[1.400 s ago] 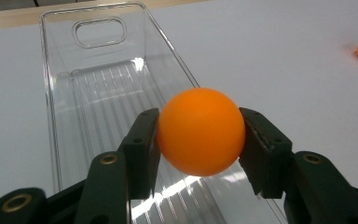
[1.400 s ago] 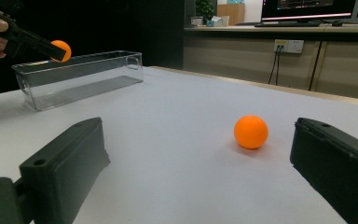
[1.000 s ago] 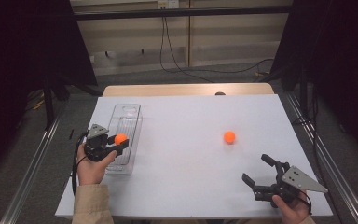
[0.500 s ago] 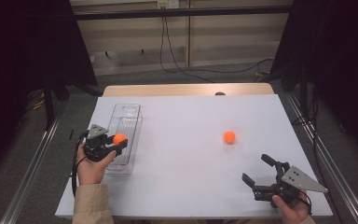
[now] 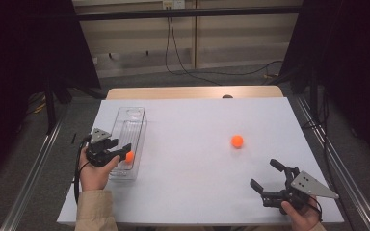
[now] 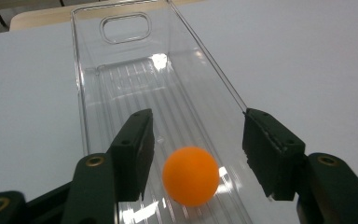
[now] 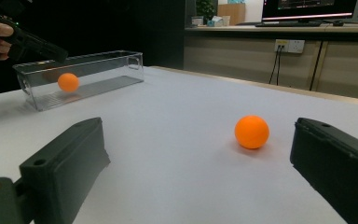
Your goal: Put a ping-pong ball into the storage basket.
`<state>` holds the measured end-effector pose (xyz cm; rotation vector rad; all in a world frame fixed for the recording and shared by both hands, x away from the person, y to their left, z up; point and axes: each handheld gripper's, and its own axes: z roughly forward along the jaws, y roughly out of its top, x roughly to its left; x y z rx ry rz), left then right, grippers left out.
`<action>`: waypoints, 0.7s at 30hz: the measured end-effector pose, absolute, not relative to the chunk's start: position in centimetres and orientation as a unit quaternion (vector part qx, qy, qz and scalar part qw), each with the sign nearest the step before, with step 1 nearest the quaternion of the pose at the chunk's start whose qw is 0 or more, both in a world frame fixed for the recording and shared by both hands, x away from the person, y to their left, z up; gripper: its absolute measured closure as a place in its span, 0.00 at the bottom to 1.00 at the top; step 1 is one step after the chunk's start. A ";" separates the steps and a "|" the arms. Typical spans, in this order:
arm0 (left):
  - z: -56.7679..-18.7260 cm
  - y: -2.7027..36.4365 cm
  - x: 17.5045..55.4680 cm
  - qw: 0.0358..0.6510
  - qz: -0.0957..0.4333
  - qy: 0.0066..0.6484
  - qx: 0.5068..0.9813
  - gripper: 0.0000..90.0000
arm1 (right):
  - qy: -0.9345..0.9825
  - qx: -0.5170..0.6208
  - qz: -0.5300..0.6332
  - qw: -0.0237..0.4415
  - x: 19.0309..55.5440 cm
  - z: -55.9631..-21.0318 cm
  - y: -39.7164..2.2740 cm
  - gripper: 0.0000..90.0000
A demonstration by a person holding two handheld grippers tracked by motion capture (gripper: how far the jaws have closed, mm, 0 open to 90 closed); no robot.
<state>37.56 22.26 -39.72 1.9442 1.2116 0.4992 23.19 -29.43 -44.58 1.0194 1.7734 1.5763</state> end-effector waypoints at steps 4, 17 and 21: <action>-39.6 22.1 37.5 0.393 0.197 0.477 0.761 0.45 | 0.660 0.379 0.587 0.276 23.2 -44.6 -29.4 0.03; -38.7 20.5 37.1 0.412 0.180 0.466 0.762 0.31 | 0.660 0.380 0.587 0.277 23.2 -44.6 -29.5 0.03; -38.6 19.8 37.0 0.415 0.176 0.459 0.766 0.28 | 0.660 0.379 0.587 0.277 23.2 -44.6 -29.5 0.03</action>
